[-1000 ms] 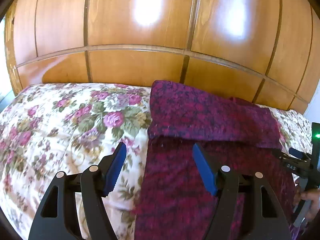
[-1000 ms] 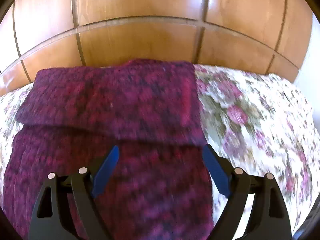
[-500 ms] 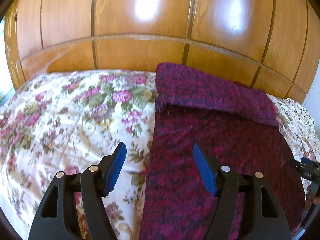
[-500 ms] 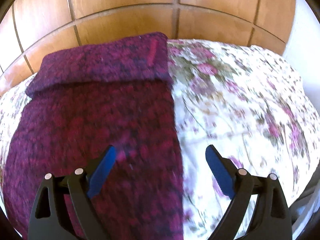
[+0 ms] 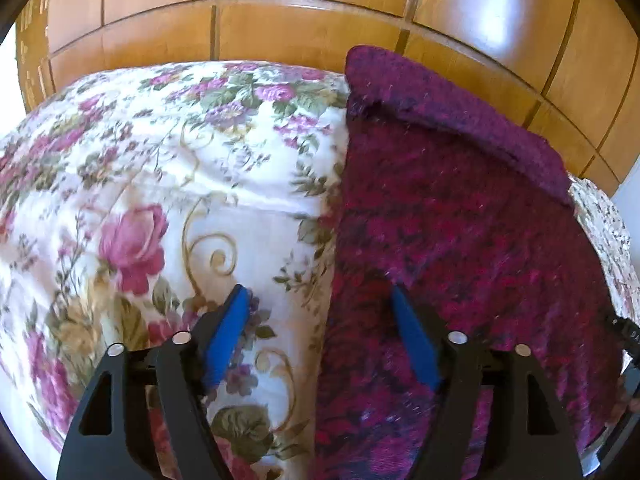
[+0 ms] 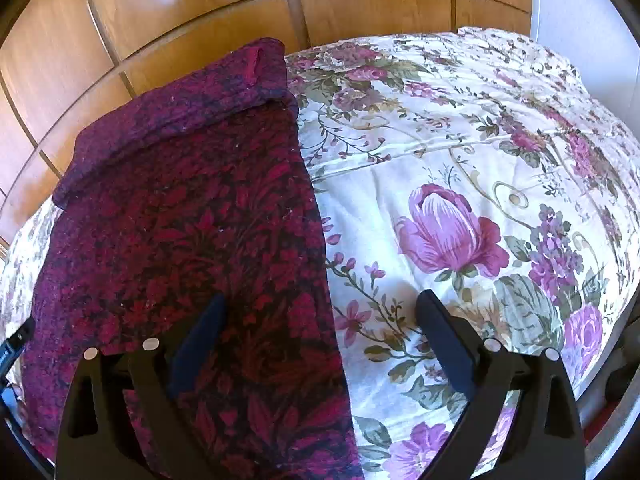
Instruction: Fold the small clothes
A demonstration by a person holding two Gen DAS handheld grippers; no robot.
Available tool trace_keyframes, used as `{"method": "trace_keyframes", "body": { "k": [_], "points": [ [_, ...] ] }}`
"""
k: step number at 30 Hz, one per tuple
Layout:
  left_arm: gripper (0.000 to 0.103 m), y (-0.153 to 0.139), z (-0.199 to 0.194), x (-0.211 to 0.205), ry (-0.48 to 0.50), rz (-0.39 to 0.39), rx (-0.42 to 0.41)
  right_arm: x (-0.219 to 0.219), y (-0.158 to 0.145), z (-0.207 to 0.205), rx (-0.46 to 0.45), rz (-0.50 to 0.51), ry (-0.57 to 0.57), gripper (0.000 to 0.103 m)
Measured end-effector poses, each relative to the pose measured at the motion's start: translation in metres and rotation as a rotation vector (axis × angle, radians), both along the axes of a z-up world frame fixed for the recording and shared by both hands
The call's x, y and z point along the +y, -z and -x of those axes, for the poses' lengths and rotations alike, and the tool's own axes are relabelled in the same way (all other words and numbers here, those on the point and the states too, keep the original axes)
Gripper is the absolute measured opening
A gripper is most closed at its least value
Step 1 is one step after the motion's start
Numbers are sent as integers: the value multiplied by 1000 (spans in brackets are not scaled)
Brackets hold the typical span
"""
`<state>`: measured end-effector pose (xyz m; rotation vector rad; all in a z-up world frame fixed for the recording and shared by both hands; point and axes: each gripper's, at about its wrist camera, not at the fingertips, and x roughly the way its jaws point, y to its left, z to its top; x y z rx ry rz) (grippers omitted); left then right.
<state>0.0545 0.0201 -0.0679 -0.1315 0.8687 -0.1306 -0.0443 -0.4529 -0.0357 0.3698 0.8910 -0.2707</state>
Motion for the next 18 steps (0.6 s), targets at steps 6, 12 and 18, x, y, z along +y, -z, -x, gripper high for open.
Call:
{"method": "trace_keyframes", "body": {
  "k": [6,12,18],
  "points": [
    [79,7,4,-3,4,-29,-42,-2,1,7,-15,-18,-29,96],
    [82,9,2,-3,21,-49,-58,-5,3,19,-31,-54,-71,96],
    [87,12,-5,-1,35,-38,-56,-7,2,30,-27,-80,-118,96]
  ]
}}
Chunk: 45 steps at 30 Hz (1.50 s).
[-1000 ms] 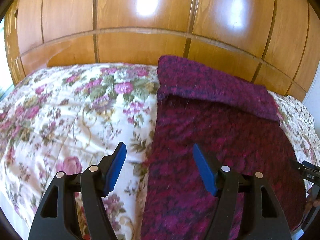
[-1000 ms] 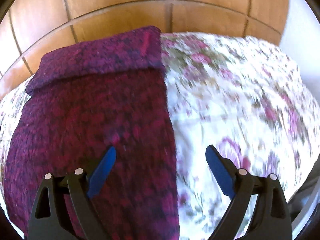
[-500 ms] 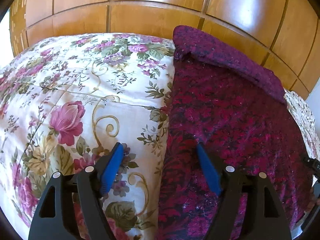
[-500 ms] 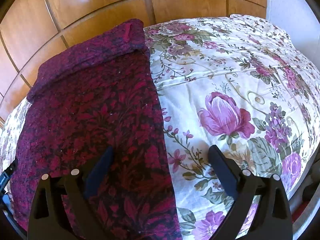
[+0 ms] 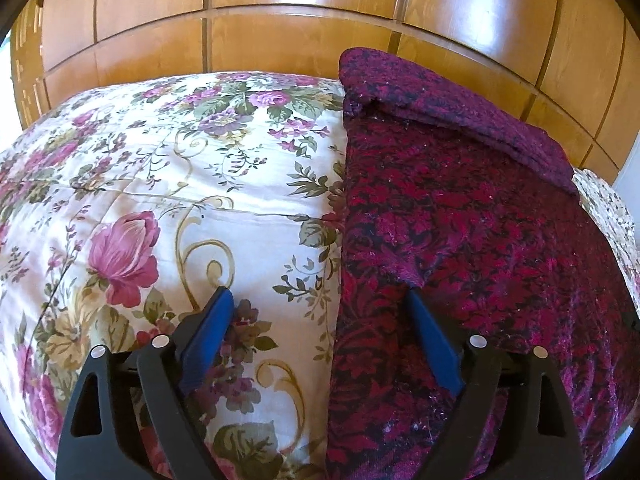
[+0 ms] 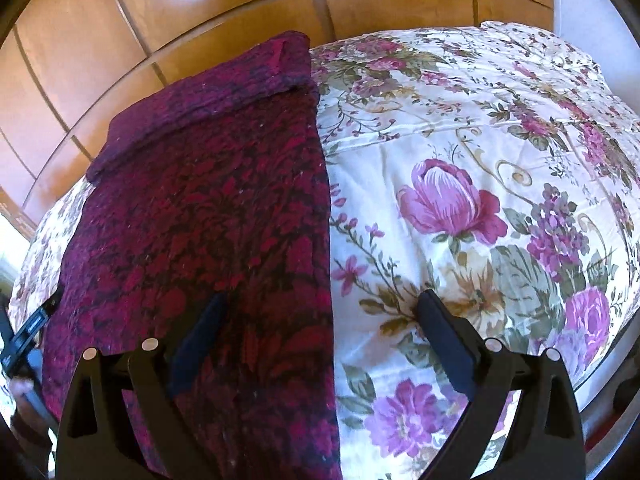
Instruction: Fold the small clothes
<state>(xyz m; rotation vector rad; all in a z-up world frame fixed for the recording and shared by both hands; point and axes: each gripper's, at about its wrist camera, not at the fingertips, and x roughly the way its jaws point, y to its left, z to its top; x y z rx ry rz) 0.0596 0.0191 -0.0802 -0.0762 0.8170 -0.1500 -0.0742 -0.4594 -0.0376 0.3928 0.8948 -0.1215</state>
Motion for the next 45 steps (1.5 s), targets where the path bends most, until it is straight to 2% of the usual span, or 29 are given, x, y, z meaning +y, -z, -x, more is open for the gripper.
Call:
{"method": "trace_keyframes", "body": {
  "k": [6,10,13,15,17,18,20,23,24,25,26,27,28,30,31,36,39,41,45],
  "points": [
    [87,-2,-2,0,1,-1,17,1,2,11,-17,-14,-9,96],
    [87,-6,1,6,5,19,44,6,-1,21,-1,-22,-73,95],
    [87,-10,10,9,21,25,57,13,0,32,17,-1,-109,87],
    [80,-13,21,12,52,44,75,16,0,37,22,-6,-116,71],
    [75,-17,34,18,71,83,93,19,0,43,32,-46,-132,59],
    [73,-18,38,19,74,100,101,19,1,44,38,-64,-139,55],
    [72,-18,50,21,122,181,131,26,4,47,64,-104,-174,55],
    [58,-16,59,14,174,227,158,29,9,50,81,-116,-186,56],
    [44,-14,63,5,231,210,167,28,9,49,85,-133,-183,55],
    [39,-13,66,0,253,173,163,26,9,48,90,-143,-182,54],
    [30,-13,70,-6,279,132,148,26,9,47,97,-154,-184,42],
    [22,-15,72,-6,297,129,140,25,6,46,98,-183,-202,27],
    [19,-17,72,-5,298,139,142,25,3,46,93,-194,-211,25],
    [17,-23,67,7,292,235,174,24,-9,46,67,-201,-225,21],
    [16,-28,63,14,290,301,185,21,-18,47,37,-240,-220,20],
    [15,-62,36,24,317,492,168,0,-60,33,-140,-408,-193,20],
    [15,-76,5,18,327,564,157,-14,-69,-3,-211,-491,-146,20],
    [15,-79,-20,13,323,609,165,-20,-68,-28,-220,-499,-119,20],
    [15,-76,-77,-4,271,632,210,-33,-63,-92,-193,-487,-71,20]
  ]
}}
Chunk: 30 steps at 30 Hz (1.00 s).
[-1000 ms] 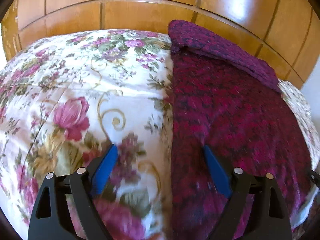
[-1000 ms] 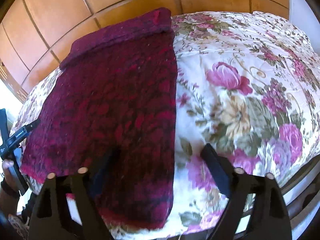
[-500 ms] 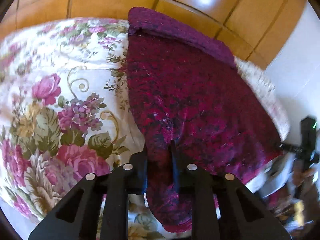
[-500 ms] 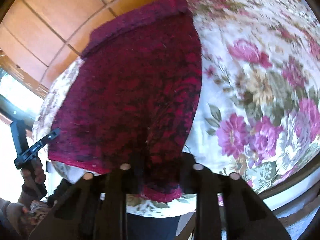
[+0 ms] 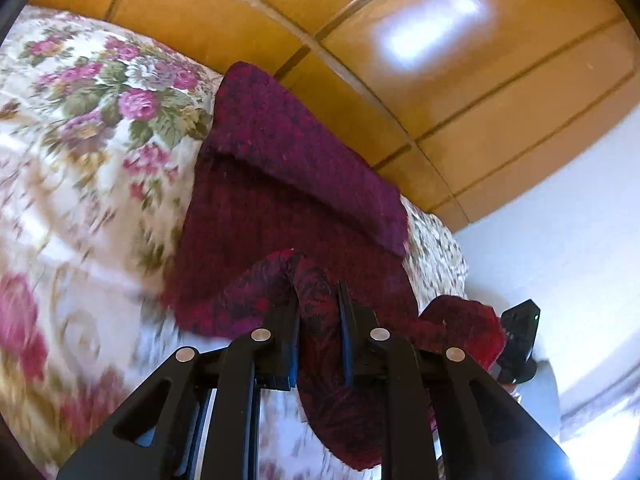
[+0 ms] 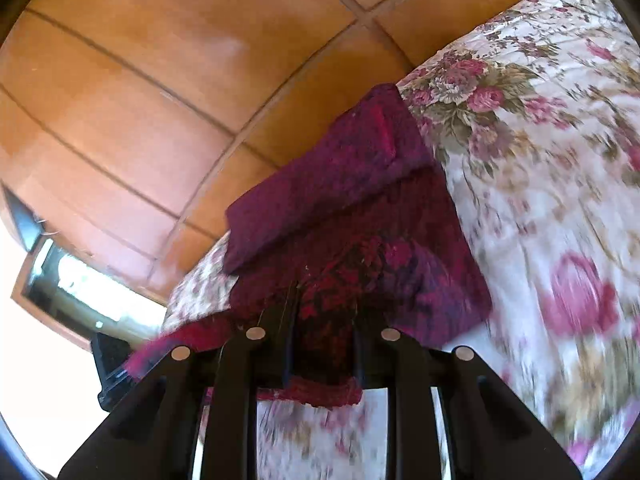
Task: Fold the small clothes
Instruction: 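Grasp the sweater hem with both grippers and fold it up toward the collar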
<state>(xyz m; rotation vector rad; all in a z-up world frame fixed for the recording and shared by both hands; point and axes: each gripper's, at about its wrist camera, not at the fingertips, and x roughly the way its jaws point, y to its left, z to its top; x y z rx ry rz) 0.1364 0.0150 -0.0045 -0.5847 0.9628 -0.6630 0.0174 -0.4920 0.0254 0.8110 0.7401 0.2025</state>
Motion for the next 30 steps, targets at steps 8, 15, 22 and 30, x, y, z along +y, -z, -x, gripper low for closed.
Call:
{"method": "trace_keyframes", "body": {
  "k": [8,15,22,30],
  "points": [
    [54,31,-63,10,-77,201,235,-7,19,-59,69,-4,2,68],
    [70,22,-44,64,-216,169,142,-23,14,-41,-2,-26,40,88],
    [74,35,-17,41,-79,-91,-15,-22,44,-5,99,189,47,79],
    [22,65,-19,16,-18,-178,13,-13,65,-4,130,265,46,29]
  ]
}}
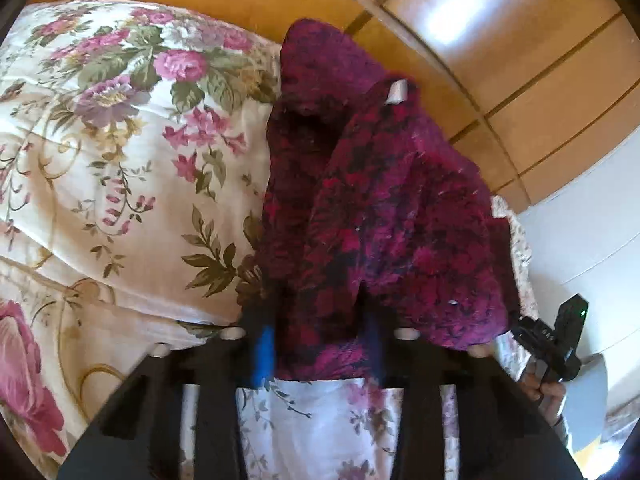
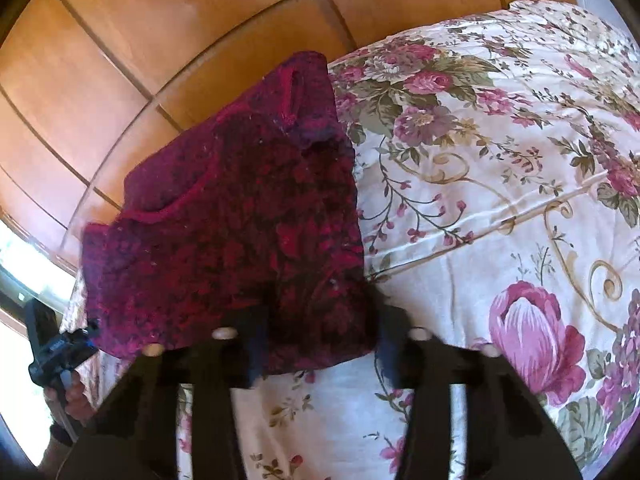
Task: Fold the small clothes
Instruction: 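Grasp the sweater hem with both grippers and fold it up toward the collar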
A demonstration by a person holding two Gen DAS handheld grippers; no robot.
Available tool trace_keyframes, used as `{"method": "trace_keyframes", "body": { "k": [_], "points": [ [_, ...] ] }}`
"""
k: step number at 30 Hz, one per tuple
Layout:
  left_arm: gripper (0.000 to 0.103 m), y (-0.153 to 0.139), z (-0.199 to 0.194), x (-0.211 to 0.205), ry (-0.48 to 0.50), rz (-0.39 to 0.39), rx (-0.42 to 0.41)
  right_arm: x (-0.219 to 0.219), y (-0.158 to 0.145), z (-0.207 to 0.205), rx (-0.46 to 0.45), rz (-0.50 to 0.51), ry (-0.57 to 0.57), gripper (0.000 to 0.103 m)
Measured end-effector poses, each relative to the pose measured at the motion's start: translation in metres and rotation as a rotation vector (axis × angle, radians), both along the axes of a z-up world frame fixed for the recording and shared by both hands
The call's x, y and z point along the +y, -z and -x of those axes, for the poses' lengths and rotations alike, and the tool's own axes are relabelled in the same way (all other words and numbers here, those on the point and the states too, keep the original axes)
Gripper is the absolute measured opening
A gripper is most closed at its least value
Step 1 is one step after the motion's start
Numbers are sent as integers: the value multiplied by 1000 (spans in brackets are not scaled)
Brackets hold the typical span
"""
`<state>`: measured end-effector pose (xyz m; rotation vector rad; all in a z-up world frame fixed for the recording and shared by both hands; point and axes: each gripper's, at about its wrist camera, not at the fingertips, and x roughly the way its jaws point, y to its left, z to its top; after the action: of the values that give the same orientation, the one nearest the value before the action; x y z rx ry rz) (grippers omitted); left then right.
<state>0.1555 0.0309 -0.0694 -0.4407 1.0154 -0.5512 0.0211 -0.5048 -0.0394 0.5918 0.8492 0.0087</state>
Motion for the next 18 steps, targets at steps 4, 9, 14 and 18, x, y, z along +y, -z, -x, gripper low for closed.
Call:
{"method": "trace_keyframes", "body": {
  "k": [4,9,14,18],
  "points": [
    [12,-13,15,20,-1,31,-17,3,-19,16,-31,8,3,22],
    [11,-19,42,31,11,34,-21,7,-32,40,-51,-16,7,18],
    [11,-17,84,44,17,60,15,11,-33,78,-36,-67,-9,18],
    [11,-10,131,59,48,39,54,18,-27,119,26,-96,-32,17]
  ]
}}
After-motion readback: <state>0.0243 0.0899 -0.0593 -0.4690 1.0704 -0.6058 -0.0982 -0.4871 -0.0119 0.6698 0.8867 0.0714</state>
